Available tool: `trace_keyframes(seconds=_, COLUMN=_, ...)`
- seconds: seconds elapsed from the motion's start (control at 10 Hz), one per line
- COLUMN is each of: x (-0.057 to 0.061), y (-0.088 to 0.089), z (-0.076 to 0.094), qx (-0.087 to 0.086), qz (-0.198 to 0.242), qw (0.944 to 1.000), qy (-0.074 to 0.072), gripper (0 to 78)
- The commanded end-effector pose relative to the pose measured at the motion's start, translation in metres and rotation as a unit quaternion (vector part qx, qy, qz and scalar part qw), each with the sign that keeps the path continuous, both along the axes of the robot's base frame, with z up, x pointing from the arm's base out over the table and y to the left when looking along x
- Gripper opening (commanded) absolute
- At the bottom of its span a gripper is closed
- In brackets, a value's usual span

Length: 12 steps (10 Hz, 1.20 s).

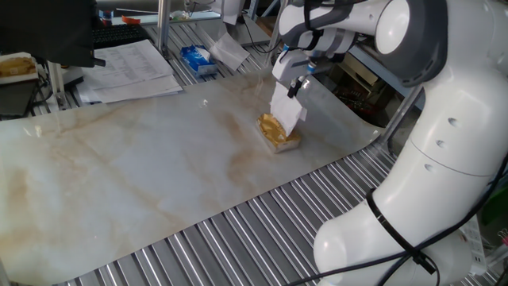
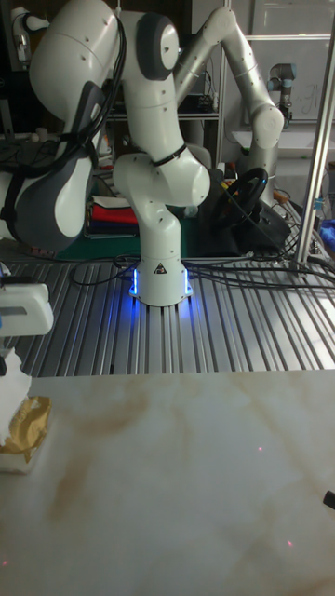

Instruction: Pull out a napkin

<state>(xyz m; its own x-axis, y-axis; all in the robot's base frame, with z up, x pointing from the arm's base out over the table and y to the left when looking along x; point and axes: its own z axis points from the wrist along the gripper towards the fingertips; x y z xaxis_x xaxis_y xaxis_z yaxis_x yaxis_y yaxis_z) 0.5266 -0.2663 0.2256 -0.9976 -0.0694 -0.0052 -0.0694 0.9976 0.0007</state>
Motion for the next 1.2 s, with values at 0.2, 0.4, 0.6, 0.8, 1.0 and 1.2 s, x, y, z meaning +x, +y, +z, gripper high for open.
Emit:
trace_keyframes(seconds=0.2, x=0.000, y=0.004, z=0.012, qx=-0.001, qz=-0.008, qw=1.0000, qy=0.001, gripper=1.2)
trace_keyframes(seconds=0.4, x=-0.001, y=0.008, z=0.021, qx=-0.003, qz=-0.013, qw=0.9999, qy=0.006, gripper=1.2)
trace_keyframes(seconds=0.6, x=0.000, y=0.013, z=0.033, qx=-0.004, qz=-0.018, qw=0.9998, qy=0.011, gripper=1.2)
trace_keyframes(seconds=0.8, x=0.003, y=0.016, z=0.039, qx=-0.004, qz=-0.018, qw=0.9997, qy=0.014, gripper=1.2)
trace_keyframes(seconds=1.0, x=0.006, y=0.022, z=0.048, qx=-0.005, qz=-0.024, qw=0.9996, qy=0.017, gripper=1.2)
trace_keyframes(seconds=1.2, x=0.007, y=0.026, z=0.053, qx=-0.005, qz=-0.027, qw=0.9994, qy=0.019, gripper=1.2)
